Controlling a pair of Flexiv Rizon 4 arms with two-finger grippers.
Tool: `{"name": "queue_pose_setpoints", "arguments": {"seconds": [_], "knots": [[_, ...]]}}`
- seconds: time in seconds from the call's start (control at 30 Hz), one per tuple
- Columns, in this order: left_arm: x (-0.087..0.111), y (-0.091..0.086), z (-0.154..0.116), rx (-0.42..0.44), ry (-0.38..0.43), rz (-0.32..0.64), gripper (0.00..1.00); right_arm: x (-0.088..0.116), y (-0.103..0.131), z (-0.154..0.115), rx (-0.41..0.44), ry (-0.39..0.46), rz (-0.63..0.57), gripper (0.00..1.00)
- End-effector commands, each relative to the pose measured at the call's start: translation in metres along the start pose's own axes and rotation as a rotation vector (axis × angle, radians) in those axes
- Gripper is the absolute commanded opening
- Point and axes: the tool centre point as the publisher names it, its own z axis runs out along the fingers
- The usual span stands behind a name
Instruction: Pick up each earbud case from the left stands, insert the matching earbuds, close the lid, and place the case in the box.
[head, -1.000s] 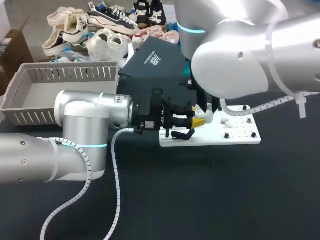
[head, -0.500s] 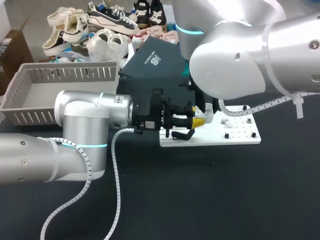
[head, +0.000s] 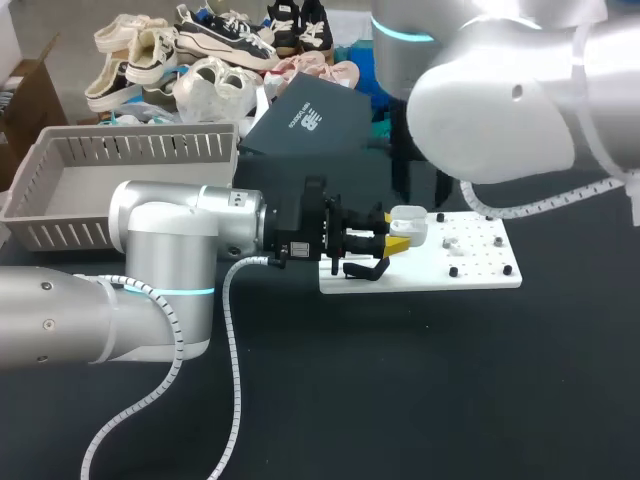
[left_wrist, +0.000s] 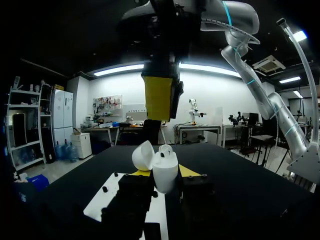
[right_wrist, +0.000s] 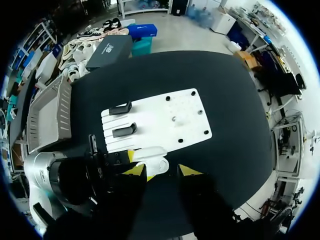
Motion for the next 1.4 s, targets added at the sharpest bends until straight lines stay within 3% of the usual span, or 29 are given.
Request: {"name": "queue_pose_setpoints", "arguments": {"seconds": [0.03,0.17,0.2,0.27,0.37,0.6,0.67,0.77,0.83,1.4], "knots": [[0.000,-0.001,0.000,-0.003,-0.002,0.001,0.00,0.007,-0.044,0.001,-0.146,-0.042,0.011,0.45],[0.000,-0.001,0.000,-0.003,-0.002,0.001,0.00,0.003,-0.065,0.002,-0.229,-0.060,-0.020,0.49],[0.000,-0.001,0.000,-0.003,-0.002,0.001,0.00,0.003,-0.069,0.002,-0.244,-0.067,-0.037,0.53],[0.000,-0.001,0.000,-0.003,-0.002,0.001,0.00,0.002,-0.076,0.001,-0.277,-0.056,-0.047,0.69],[0.000,-0.001,0.000,-0.003,-0.002,0.001,0.00,-0.004,-0.085,0.006,-0.284,-0.065,-0.037,0.77],[0.000,-0.001,0.000,-0.003,-0.002,0.001,0.00,-0.018,-0.099,0.027,-0.309,-0.075,-0.007,0.74],[0.000,-0.001,0.000,-0.003,-0.002,0.001,0.00,-0.023,-0.100,0.035,-0.314,-0.093,-0.001,0.66],[0.000,-0.001,0.000,-0.003,-0.002,0.001,0.00,-0.026,-0.100,0.046,-0.321,-0.099,0.004,0.69],[0.000,-0.001,0.000,-0.003,-0.002,0.001,0.00,-0.027,-0.096,0.055,-0.317,-0.103,-0.009,0.73],[0.006,-0.007,-0.015,-0.019,0.011,0.018,0.00,-0.038,-0.066,0.087,-0.318,-0.082,-0.047,0.64]]}}
